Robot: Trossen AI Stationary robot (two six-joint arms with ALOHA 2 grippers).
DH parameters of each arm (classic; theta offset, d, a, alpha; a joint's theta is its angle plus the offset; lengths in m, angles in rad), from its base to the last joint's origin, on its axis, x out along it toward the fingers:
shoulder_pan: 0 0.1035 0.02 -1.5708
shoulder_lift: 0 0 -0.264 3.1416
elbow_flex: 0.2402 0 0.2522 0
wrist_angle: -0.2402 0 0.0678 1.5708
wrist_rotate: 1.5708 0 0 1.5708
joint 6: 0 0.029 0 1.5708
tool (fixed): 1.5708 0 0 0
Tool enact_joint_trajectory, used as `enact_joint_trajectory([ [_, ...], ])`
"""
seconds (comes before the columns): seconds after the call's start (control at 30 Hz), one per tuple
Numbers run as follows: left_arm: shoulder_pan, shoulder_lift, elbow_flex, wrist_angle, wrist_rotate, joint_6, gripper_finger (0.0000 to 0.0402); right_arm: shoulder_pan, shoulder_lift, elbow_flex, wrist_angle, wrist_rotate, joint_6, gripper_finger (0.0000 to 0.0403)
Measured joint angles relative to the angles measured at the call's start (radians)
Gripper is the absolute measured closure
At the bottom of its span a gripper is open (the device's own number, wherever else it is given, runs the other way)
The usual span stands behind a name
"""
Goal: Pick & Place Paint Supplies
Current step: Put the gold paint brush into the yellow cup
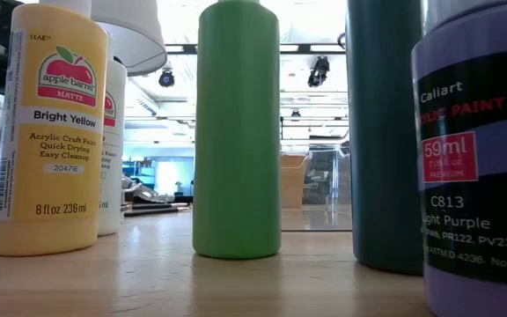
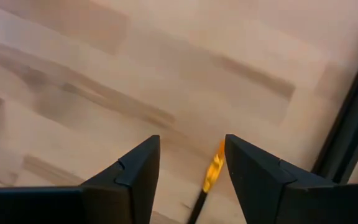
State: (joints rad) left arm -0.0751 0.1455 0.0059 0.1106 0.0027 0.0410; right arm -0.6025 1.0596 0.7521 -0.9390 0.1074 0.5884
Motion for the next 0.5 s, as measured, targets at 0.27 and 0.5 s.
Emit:
enact_joint_trajectory([
  [0.27,0.0,0.0,0.0,0.0,0.0,0.0,0.0328,-0.002,0.005,-0.119,0.006,0.0,0.123,0.0207],
  [0.5,0.0,0.0,0.0,0.0,0.0,0.0,0.0328,-0.007,0.029,-0.178,0.086,0.016,0.154,0.0218],
])
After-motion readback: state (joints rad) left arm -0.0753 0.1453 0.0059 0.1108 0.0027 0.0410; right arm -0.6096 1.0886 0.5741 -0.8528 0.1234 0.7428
